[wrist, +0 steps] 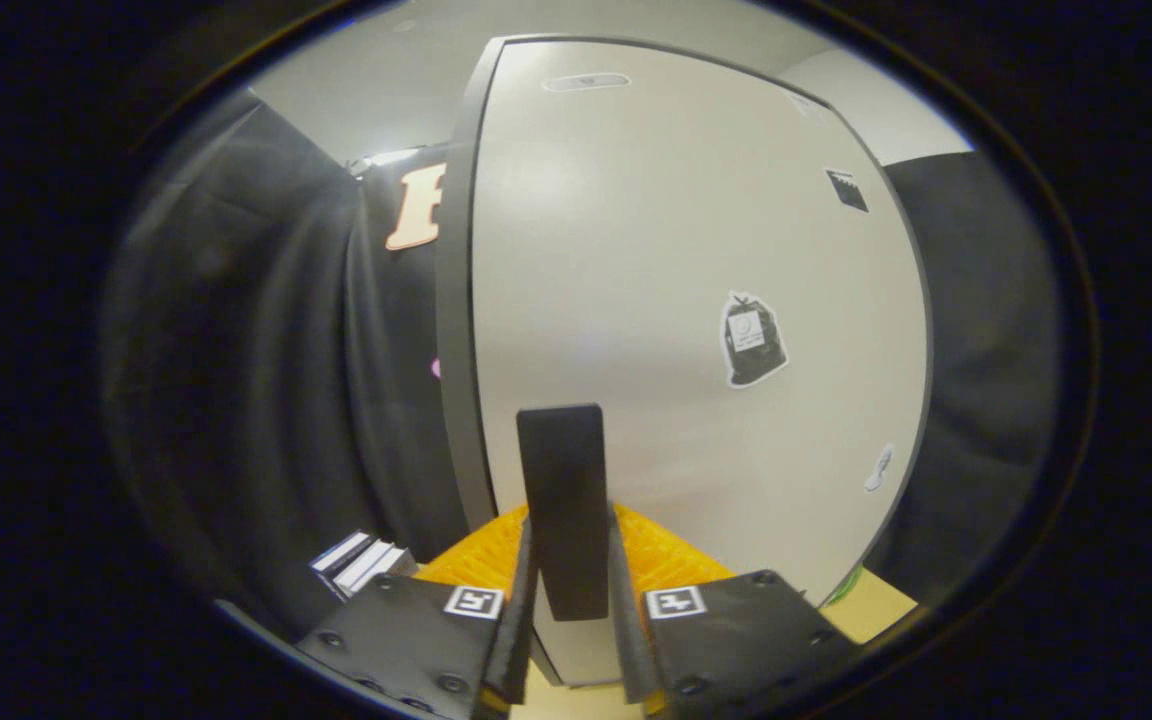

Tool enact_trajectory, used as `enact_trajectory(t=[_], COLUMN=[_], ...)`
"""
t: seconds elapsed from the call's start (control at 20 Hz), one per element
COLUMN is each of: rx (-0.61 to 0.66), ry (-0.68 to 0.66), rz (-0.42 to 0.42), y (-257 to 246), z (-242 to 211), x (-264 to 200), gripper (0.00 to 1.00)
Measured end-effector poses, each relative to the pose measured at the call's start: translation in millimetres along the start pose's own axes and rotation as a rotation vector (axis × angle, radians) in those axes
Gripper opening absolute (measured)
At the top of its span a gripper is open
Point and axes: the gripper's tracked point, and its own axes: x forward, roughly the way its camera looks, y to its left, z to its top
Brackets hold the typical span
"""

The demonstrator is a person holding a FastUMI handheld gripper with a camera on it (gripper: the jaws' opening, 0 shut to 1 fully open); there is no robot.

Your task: Open the shoe cabinet door, grab the shoes and put them into the shoe cabinet, then close the shoe cabinet door.

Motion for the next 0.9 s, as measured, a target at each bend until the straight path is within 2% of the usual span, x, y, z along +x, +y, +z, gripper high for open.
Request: enact_trajectory(t=[0.2,0.25,0.4,0.7,0.9], rx=[0.005,0.004,0.005,0.023,0.019], ry=[0.006,0.007,0.005,-0.001,-0.002], rz=[0.007,0.008,0.012,0.038,0.096], y=[1,1,0,-8,-19], z=[-1,-1,-1,-2,-3], x=[-1,-2,-5,-38,-64], gripper=[0.3,0.3,0.22,0.22,0.22])
